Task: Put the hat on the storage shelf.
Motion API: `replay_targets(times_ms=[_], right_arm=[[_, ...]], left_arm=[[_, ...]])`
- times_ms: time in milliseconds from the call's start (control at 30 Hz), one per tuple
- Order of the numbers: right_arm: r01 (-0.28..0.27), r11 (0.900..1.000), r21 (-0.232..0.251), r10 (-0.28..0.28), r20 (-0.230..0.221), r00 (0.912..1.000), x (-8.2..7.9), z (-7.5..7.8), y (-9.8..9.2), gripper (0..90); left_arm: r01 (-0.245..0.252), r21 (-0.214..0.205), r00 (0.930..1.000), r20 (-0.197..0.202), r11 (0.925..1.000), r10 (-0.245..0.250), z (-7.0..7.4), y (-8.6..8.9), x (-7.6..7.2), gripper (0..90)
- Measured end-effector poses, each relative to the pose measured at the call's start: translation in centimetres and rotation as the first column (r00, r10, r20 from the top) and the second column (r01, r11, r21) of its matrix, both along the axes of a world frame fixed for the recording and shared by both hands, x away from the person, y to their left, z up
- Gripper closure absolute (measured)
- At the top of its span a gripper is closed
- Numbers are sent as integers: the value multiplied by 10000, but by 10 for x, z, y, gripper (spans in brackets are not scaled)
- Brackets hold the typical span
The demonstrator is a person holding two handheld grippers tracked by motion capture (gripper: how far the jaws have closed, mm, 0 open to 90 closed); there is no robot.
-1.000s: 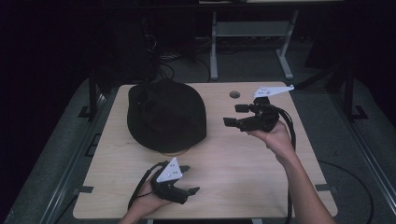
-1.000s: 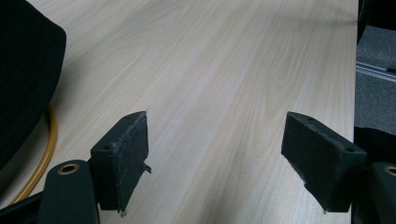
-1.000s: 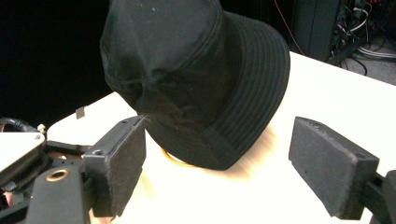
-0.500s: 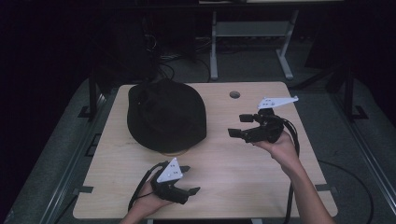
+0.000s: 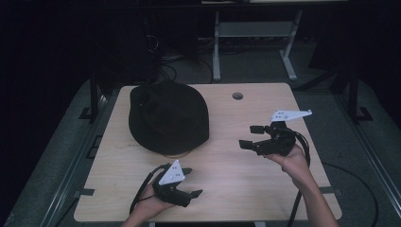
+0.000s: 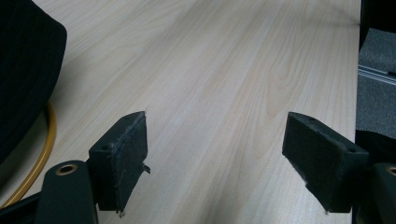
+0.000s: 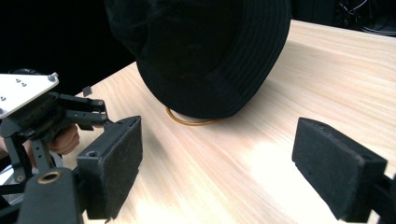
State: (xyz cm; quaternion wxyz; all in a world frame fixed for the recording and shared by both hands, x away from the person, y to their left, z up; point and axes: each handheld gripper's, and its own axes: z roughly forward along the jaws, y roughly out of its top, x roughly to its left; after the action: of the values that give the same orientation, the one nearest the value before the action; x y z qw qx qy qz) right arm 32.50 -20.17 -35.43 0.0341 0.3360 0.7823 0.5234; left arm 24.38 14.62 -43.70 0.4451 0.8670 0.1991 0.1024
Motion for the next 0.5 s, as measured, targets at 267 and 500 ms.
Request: replay_targets(times_ms=[267, 500], right_arm=[[61, 10000, 21, -61, -74, 10000, -12, -12, -10, 163], [267, 9996, 18, -267, -149, 9995, -22, -23, -19, 163]], left_arm=[[7, 52, 10000, 33, 10000, -7, 0, 1, 1, 218], [-39, -3, 10000, 10, 10000, 39, 0, 2, 1, 218]])
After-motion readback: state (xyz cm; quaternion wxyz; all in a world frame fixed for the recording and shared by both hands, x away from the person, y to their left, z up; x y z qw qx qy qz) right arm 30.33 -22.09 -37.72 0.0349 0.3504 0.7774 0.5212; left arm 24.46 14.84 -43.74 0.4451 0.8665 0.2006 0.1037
